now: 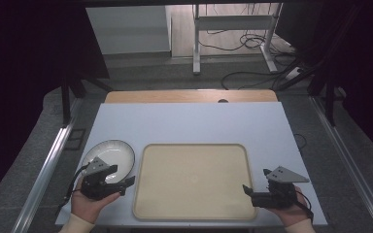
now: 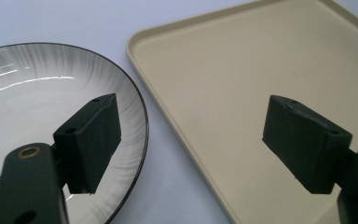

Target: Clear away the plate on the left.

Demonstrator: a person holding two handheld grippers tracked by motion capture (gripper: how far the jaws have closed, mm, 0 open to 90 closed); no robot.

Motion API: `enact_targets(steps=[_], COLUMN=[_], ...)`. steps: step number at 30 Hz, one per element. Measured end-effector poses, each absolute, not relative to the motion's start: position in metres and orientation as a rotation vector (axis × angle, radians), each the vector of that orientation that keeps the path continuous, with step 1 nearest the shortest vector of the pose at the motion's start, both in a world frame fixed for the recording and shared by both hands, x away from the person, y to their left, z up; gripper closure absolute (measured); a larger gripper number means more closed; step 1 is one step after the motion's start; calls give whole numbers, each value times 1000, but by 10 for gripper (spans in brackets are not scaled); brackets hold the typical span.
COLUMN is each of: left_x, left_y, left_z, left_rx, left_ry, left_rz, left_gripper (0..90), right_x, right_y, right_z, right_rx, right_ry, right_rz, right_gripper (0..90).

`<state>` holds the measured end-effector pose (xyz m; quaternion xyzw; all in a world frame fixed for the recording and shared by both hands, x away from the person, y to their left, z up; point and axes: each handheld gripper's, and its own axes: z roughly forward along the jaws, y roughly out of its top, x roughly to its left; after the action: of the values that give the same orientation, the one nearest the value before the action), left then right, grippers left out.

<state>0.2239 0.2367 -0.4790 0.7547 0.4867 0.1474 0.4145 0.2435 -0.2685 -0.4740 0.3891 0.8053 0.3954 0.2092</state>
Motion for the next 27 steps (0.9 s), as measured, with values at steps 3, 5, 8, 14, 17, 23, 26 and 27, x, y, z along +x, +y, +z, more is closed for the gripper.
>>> enact_targets(steps=[3,5,8,14,17,23,26,27], left_x=[225,225,226,233,236,237,241,241], left_y=[237,237,238,237,237,243,245,245], left_z=[-479,-479,-480,-480,-481,-475,-475,-475], left_rx=[1901,1903,1909,1923,1925,1882,1892,1892], left_ry=[1222,1226,1227,1217,1221,1244,1247,1247], left_rz=[371,379,403,404,404,415,431,431], left_gripper=[193,193,193,200,199,199,198,197], right_x=[243,244,245,247,246,245,244,244], right_y=[-269,-269,-269,-271,-272,-275,-276,-276], right_z=[-474,-474,-473,-477,-479,-479,-479,-479], right_rx=[1087,1089,1090,1101,1107,1108,1099,1099], right_ry=[2238,2239,2237,2247,2251,2255,2265,2265], right_rz=[1078,1073,1081,1078,1079,1105,1104,1104], right_gripper=[103,105,106,112,113,118,118,118])
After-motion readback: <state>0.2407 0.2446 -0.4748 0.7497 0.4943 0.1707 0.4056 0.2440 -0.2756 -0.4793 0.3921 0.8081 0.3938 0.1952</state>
